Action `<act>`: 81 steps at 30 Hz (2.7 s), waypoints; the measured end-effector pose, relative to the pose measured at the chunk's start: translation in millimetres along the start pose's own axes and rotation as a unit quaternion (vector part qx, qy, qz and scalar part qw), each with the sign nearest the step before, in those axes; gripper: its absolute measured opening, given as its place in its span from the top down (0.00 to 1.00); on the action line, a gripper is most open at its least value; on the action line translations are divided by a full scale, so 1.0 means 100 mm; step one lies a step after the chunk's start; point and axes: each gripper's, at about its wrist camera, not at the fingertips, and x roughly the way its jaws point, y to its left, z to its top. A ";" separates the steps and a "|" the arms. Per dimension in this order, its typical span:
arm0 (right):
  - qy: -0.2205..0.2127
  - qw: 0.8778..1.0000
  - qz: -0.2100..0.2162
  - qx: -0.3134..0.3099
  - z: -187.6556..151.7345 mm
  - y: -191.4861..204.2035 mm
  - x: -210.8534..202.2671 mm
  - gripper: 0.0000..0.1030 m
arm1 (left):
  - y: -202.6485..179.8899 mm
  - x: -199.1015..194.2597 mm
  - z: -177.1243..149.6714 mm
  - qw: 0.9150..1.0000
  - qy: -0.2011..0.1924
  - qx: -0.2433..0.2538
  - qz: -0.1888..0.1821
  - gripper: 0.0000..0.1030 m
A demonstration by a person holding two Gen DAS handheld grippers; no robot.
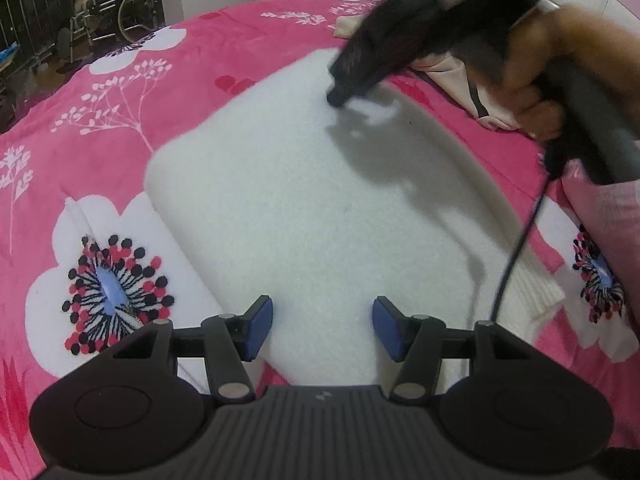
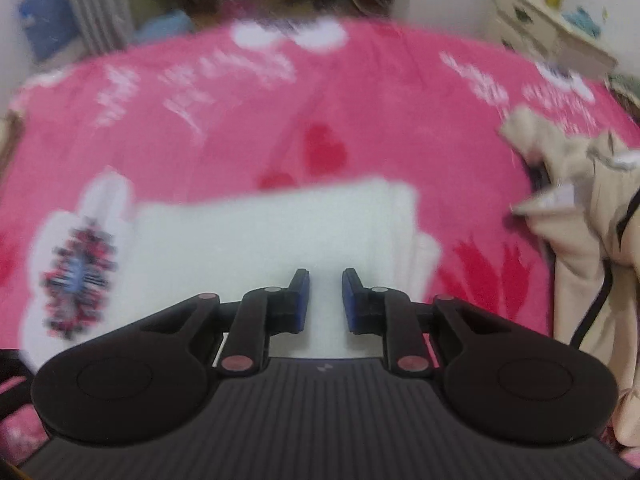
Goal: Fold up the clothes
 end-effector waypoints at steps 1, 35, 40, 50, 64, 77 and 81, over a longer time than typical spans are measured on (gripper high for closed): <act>0.000 1.000 -0.001 0.004 0.02 -0.01 0.02 0.84 | 0.00 0.01 0.02 1.000 -0.001 0.000 0.000 0.44; -0.027 0.999 0.037 0.004 0.23 -0.47 0.31 0.88 | -0.02 0.06 -0.12 1.000 -0.014 0.015 0.001 0.38; -0.060 0.996 0.064 0.016 0.12 -0.45 -0.26 0.86 | -0.03 -0.06 -0.15 1.000 -0.019 0.013 -0.005 0.39; -0.001 0.998 0.050 0.023 -0.25 -0.48 -0.16 0.87 | -0.16 -0.15 -0.24 0.999 -0.031 0.039 0.001 0.42; 0.039 0.997 0.067 0.018 -0.94 -0.32 -0.48 0.87 | -0.56 -0.14 -0.61 0.988 -0.033 0.145 -0.035 0.40; 0.083 0.991 0.101 0.034 -1.58 0.00 -0.83 0.85 | -0.69 -0.16 -0.77 0.991 -0.007 0.132 -0.025 0.38; 0.086 0.991 0.091 0.051 -1.75 0.10 -0.83 0.84 | -0.63 -0.37 -0.66 0.997 -0.019 0.077 -0.025 0.38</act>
